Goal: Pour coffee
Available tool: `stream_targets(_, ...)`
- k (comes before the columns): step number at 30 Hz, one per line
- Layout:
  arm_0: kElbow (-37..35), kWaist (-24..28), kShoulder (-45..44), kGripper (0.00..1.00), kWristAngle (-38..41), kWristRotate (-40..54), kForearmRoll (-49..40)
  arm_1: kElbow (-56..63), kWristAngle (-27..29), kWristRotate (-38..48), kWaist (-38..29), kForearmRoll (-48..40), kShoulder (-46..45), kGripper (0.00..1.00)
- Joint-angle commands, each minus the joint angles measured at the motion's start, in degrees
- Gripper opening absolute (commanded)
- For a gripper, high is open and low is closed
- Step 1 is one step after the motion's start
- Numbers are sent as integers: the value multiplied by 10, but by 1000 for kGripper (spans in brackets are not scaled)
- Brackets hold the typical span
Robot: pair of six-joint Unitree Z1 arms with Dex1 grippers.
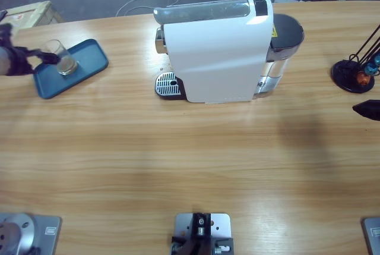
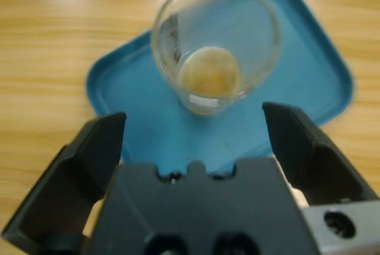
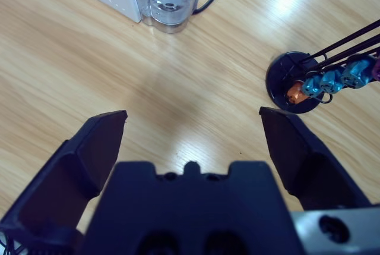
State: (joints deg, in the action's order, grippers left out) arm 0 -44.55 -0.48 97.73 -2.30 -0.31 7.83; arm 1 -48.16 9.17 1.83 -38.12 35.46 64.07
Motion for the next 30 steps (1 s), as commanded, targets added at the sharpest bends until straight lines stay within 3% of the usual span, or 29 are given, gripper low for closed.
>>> stream_targets(1, -31, -83, -219, 1000, -5, -19, -240, 12, 20, 6, 2, 7, -15, 1000)
stream_targets(4, -37, -172, -268, 1000, 2, -21, -313, 13, 20, 6, 2, 7, -15, 1000)
stream_targets(8, -22, -334, -291, 1000, 27, -26, -317, 19, 22, 7, 2, -2, -19, 1000)
stream_targets(11, -9, -403, -281, 1000, 57, -25, -317, 25, 23, 7, 2, -11, -23, 1000)
stream_targets(19, 29, -415, -291, 1000, 47, -23, -313, 26, 26, 7, 2, -13, -24, 1000)
stream_targets(25, 108, -416, -379, 1000, 53, -26, -269, 27, 25, 7, 2, -14, -25, 1000)
stream_targets(30, 109, -416, -379, 1000, 60, -26, -258, 28, 21, 7, 2, -15, -30, 1000)
